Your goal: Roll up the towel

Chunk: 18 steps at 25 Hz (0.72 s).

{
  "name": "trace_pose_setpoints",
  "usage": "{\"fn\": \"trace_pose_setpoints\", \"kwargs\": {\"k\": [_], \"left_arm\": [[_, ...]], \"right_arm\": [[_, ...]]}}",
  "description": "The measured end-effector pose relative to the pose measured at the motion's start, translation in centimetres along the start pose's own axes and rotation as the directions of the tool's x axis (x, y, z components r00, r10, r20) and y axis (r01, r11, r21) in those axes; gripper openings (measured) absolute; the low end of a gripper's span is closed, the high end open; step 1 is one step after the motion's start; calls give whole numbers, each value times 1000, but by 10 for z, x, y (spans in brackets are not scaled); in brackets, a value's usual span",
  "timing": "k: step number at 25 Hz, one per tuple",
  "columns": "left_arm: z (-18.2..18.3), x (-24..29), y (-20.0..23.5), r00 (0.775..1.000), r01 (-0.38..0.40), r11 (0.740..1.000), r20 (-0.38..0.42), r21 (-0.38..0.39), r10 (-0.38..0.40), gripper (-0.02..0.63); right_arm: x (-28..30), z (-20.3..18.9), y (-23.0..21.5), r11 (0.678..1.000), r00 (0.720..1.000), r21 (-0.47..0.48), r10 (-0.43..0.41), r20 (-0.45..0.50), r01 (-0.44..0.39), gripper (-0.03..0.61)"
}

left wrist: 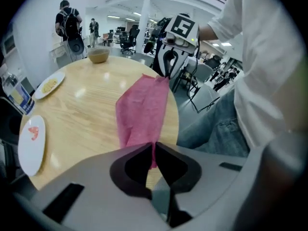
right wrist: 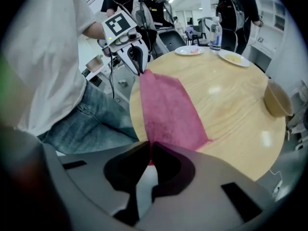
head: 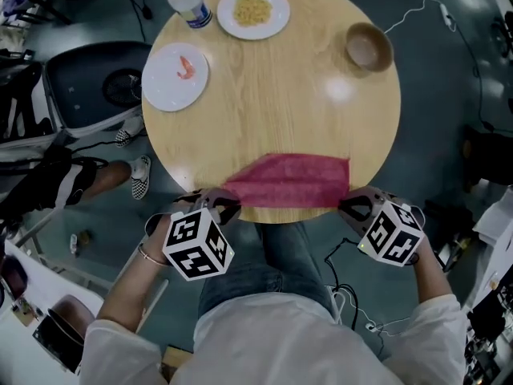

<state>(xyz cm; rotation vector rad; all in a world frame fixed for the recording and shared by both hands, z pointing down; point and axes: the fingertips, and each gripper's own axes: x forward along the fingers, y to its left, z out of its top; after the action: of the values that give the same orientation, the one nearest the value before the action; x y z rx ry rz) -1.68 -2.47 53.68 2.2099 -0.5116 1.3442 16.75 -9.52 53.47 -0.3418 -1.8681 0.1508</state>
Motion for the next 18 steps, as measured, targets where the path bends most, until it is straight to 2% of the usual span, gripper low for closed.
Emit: {"fn": "trace_pose_setpoints", "kwargs": {"k": [3,6,11,18], "left_arm": [[6,-9,14,999,30,996,23,-79,-28,29],[12,-12,38,1000,21,990,23,-142,-18,29],[21,-12,71,999,-21,980,22,-199,26,29],[20,-2,91,998,-57,965,17,-256,63,29]], "right_arm": [[-14,8,-15,997,998,82,11,58,-15,23],[-21,17,-41,990,995,138,-14,94,1,23],[-21,18,-69,985,996,171,-45,80,30,25],[-10,17,-84,976,995,207,-76,67,60,26]]}}
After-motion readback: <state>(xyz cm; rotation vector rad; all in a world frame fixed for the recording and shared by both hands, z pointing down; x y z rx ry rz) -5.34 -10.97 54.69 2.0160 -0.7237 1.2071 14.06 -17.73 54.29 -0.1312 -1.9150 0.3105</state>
